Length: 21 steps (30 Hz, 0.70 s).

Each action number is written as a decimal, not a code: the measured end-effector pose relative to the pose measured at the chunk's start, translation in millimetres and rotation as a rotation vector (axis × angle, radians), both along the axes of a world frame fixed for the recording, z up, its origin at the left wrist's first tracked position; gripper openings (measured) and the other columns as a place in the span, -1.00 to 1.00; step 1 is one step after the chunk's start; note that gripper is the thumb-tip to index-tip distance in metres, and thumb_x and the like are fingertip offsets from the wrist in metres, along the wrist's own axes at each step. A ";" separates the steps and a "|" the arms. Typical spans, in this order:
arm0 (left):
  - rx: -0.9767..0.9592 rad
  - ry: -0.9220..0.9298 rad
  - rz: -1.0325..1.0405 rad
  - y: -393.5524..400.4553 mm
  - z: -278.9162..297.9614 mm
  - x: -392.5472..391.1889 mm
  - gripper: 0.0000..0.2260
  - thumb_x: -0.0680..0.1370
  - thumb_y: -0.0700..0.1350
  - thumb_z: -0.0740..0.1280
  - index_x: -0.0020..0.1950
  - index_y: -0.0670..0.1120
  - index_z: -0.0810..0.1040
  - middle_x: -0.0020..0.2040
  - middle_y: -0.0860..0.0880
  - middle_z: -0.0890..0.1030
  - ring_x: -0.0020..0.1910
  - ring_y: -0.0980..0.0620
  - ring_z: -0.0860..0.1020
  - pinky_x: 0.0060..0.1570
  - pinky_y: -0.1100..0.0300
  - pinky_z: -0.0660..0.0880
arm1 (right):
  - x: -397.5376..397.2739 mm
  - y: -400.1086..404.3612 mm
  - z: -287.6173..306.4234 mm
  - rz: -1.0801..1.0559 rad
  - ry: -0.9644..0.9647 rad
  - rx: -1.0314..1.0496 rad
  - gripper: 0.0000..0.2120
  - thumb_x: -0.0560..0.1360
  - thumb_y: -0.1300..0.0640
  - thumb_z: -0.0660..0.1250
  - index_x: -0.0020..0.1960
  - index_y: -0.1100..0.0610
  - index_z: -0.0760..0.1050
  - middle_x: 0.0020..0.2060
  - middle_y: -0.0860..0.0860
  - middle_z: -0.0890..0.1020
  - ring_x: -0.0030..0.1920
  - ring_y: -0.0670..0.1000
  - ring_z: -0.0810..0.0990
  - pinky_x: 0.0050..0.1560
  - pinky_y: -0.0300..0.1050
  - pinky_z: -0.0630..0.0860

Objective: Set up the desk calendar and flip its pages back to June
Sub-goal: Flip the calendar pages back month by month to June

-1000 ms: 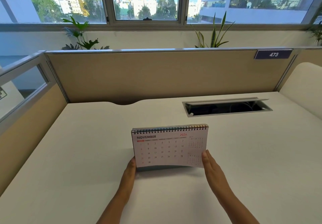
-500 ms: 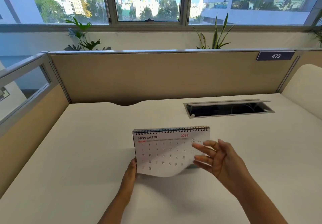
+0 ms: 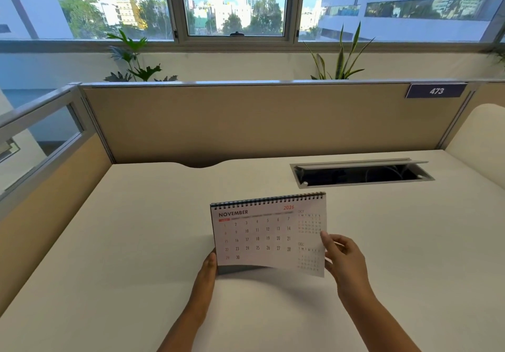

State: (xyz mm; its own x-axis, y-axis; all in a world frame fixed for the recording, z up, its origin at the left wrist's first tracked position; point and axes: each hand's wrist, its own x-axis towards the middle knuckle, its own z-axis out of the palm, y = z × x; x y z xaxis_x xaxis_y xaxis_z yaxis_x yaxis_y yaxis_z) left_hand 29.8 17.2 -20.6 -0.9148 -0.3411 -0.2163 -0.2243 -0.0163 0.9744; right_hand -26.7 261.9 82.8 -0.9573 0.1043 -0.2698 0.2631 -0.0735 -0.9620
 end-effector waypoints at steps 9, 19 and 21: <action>-0.008 -0.017 0.016 1.1 2.1 0.7 -0.58 0.57 0.10 -0.09 0.36 0.03 0.29 0.24 -0.07 0.50 0.24 -0.04 0.42 0.23 0.18 0.25 | -0.8 6.3 -20.9 0.025 0.058 0.254 -0.80 0.34 0.08 0.47 -0.30 0.20 0.56 -0.30 0.09 0.69 -0.22 0.07 0.66 -0.28 -0.17 0.49; 0.063 -0.045 0.031 6.0 15.1 -1.6 -0.66 0.58 0.01 0.03 -0.09 0.15 0.60 -0.17 0.10 0.71 -0.20 0.14 0.65 -0.32 0.37 0.52 | 20.7 11.8 -20.8 0.053 0.291 0.519 -0.81 0.49 -0.03 0.25 -0.02 -0.05 0.61 -0.35 0.05 0.57 -0.30 -0.01 0.56 -0.36 -0.26 0.43; 0.049 -0.040 0.045 6.6 13.4 0.4 -0.67 0.59 0.03 -0.02 0.09 0.10 0.53 -0.07 0.07 0.68 -0.10 0.12 0.61 -0.15 0.32 0.50 | 24.8 7.7 -16.3 0.054 0.327 0.559 -0.64 0.50 0.02 0.26 0.29 -0.11 0.39 -0.45 -0.05 0.47 -0.41 -0.09 0.48 -0.43 -0.28 0.40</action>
State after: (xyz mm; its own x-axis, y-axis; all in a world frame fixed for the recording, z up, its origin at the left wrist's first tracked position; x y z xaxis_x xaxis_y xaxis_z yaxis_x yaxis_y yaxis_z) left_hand 30.3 23.8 -7.2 -0.8891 -0.3698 -0.2699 -0.2613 -0.0743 0.9624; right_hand -1.9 269.6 66.5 -0.9886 0.0942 0.1176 -0.0605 0.4668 -0.8823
